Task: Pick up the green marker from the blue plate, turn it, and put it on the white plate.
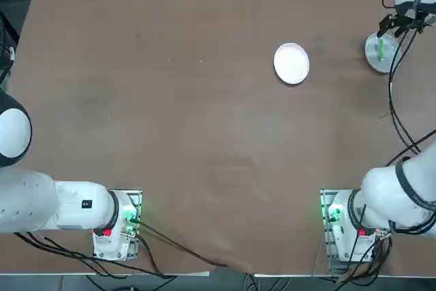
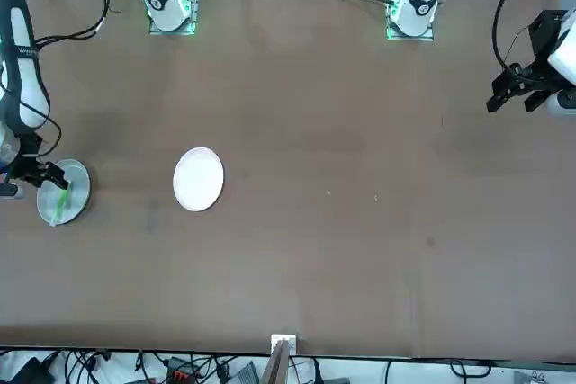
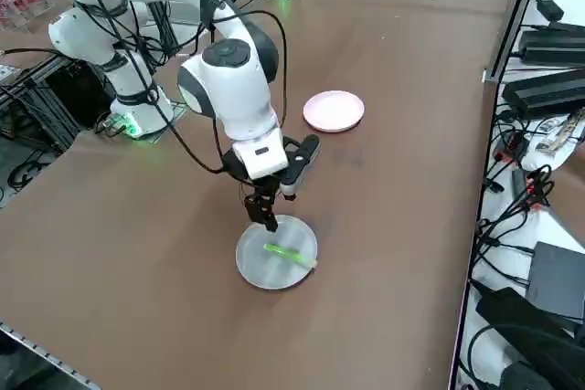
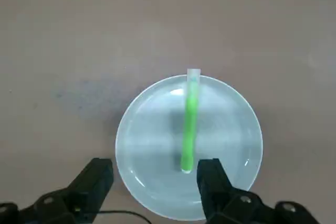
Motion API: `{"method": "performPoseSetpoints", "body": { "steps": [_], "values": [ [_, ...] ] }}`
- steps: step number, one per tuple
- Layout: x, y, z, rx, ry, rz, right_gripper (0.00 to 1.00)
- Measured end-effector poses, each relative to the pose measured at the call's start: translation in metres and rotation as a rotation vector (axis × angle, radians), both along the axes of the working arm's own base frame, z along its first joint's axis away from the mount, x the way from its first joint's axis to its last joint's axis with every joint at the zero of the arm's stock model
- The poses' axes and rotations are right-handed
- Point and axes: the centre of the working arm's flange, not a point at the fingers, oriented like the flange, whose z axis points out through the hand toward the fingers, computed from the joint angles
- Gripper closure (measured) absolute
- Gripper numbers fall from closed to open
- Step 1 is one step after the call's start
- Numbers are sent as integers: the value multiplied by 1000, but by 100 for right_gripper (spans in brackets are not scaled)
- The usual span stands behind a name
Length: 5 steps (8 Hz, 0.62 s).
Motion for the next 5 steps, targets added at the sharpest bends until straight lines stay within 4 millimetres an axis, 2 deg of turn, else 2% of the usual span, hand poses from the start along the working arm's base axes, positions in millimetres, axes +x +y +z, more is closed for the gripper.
{"method": "performPoseSetpoints", "body": {
  "steps": [5],
  "values": [
    [3, -7, -23, -7, -9, -8, 5]
  ]
}}
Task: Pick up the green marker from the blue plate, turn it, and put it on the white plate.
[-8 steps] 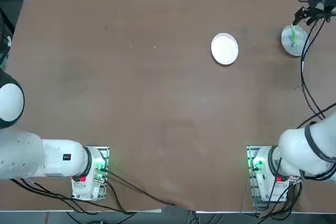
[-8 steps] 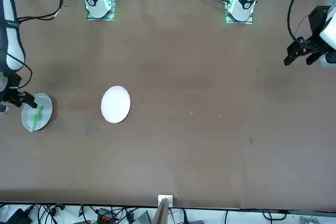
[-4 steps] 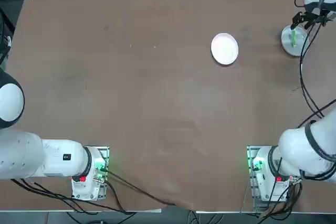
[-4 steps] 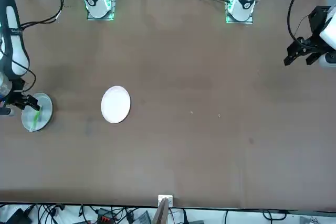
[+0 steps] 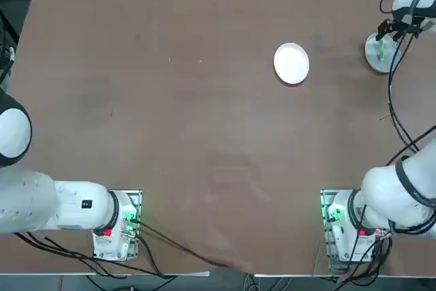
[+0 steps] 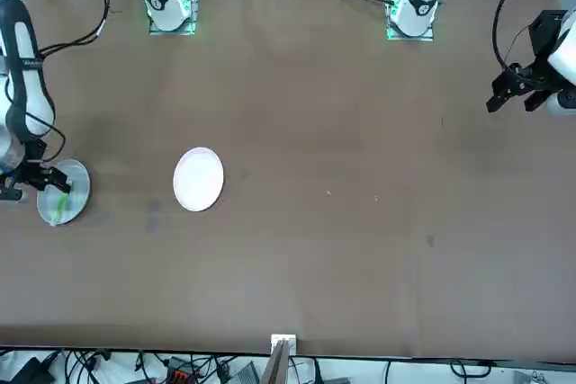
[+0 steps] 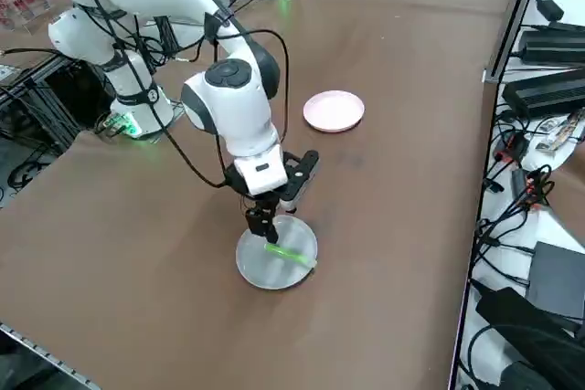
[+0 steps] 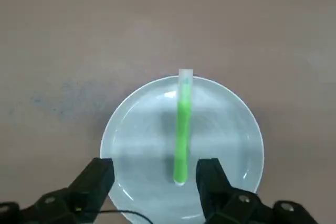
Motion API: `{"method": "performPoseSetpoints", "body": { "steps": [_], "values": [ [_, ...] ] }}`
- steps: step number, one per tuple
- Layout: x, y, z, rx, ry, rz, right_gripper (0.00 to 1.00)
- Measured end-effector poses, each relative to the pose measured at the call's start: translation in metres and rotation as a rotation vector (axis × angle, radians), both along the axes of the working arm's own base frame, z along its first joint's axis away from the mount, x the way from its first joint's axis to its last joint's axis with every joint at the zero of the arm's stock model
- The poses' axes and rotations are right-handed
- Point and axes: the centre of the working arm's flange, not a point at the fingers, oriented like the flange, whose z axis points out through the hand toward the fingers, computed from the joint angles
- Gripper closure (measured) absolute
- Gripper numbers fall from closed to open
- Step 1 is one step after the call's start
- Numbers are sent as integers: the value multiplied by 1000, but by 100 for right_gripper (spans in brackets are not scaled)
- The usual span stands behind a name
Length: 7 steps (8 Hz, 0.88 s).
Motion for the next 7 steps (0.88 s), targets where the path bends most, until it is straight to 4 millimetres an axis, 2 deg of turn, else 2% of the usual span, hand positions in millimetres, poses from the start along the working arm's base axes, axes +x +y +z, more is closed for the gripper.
{"method": "performPoseSetpoints", "body": {
  "steps": [4, 7],
  "values": [
    [11, -9, -14, -3, 0, -4, 13],
    [23, -16, -34, -5, 5, -3, 15]
  ]
}}
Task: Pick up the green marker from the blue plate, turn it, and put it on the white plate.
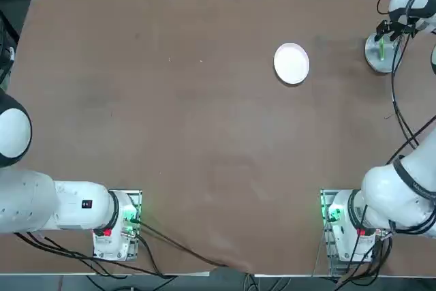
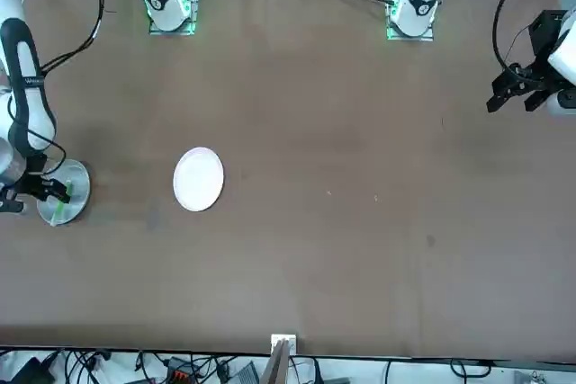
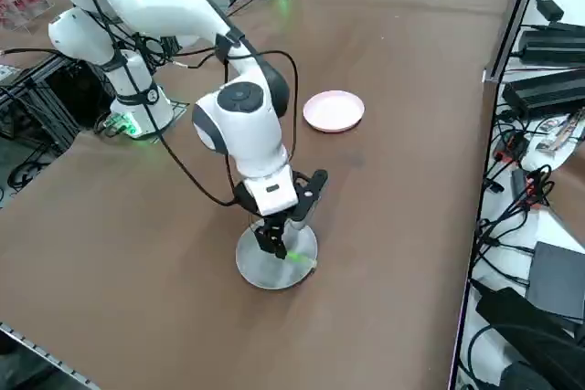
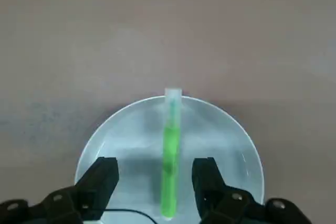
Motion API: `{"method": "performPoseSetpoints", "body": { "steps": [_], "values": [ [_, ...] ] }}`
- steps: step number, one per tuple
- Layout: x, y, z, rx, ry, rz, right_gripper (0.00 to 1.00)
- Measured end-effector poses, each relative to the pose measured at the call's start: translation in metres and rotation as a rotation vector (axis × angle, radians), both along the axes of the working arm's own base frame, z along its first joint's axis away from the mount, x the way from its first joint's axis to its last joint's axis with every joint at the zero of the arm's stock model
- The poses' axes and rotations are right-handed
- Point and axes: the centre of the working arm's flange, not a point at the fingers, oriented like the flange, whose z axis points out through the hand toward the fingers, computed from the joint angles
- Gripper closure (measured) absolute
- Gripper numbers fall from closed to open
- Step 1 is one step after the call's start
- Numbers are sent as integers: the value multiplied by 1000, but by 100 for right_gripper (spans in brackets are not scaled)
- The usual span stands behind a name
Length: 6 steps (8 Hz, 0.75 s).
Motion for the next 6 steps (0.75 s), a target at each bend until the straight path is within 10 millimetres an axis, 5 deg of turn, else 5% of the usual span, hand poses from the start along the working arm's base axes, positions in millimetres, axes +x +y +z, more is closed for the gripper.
{"method": "performPoseSetpoints", "body": {
  "steps": [6],
  "values": [
    [4, -10, -23, 3, 15, -9, 30]
  ]
}}
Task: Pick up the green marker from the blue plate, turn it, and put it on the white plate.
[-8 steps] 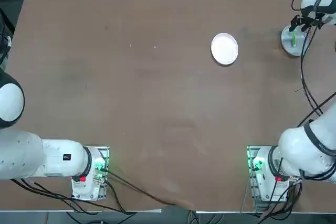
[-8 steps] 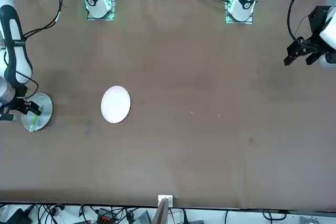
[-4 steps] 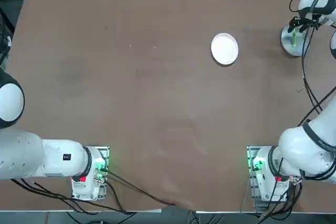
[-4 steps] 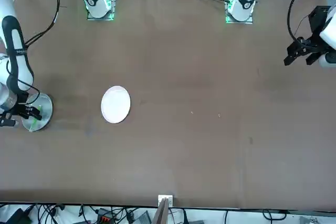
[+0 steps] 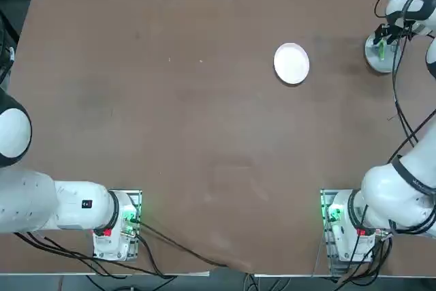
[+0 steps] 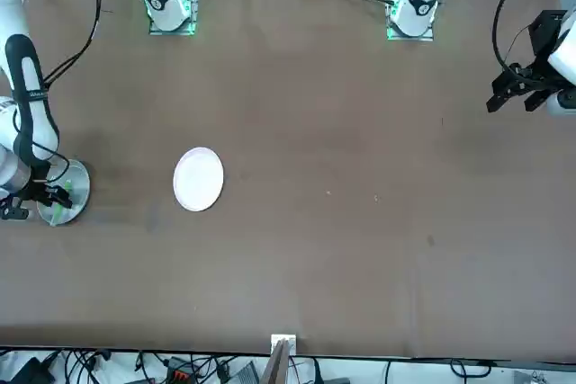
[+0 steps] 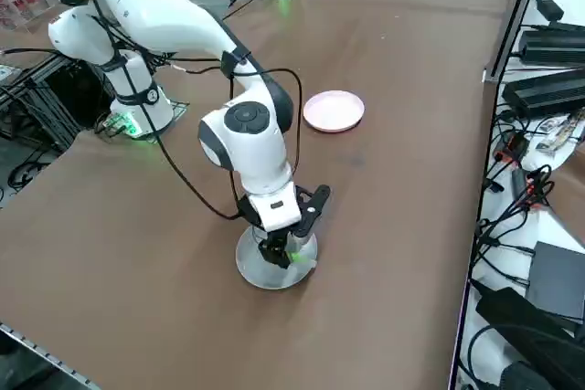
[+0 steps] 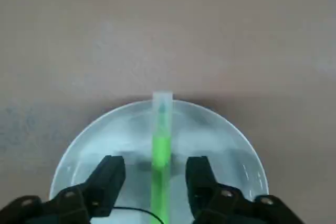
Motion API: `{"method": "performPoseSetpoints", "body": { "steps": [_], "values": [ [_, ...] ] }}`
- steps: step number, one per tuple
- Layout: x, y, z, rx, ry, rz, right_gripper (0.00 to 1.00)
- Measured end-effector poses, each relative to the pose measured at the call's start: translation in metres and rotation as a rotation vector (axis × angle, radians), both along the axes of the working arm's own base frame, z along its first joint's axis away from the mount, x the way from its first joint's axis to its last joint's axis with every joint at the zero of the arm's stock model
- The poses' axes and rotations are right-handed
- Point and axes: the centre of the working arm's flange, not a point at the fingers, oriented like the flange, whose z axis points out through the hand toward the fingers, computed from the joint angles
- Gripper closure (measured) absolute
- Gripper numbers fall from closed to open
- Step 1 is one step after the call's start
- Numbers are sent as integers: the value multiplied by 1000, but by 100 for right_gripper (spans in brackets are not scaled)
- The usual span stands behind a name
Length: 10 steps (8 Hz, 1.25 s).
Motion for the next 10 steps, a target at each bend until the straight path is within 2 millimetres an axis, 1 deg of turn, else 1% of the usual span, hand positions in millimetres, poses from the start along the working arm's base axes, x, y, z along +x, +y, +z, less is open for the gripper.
{"method": "performPoseSetpoints", "body": {
  "steps": [4, 5, 6, 7, 8, 10],
  "values": [
    [-4, -4, -10, 5, 13, -6, 43],
    [-4, -4, -10, 5, 14, -5, 48],
    [-4, -4, -11, 6, 15, -5, 58],
    [-4, -4, -10, 5, 13, -4, 64],
    [-2, -5, -8, 3, 9, -3, 83],
    [0, -6, -3, 1, 6, 3, 84]
  ]
}}
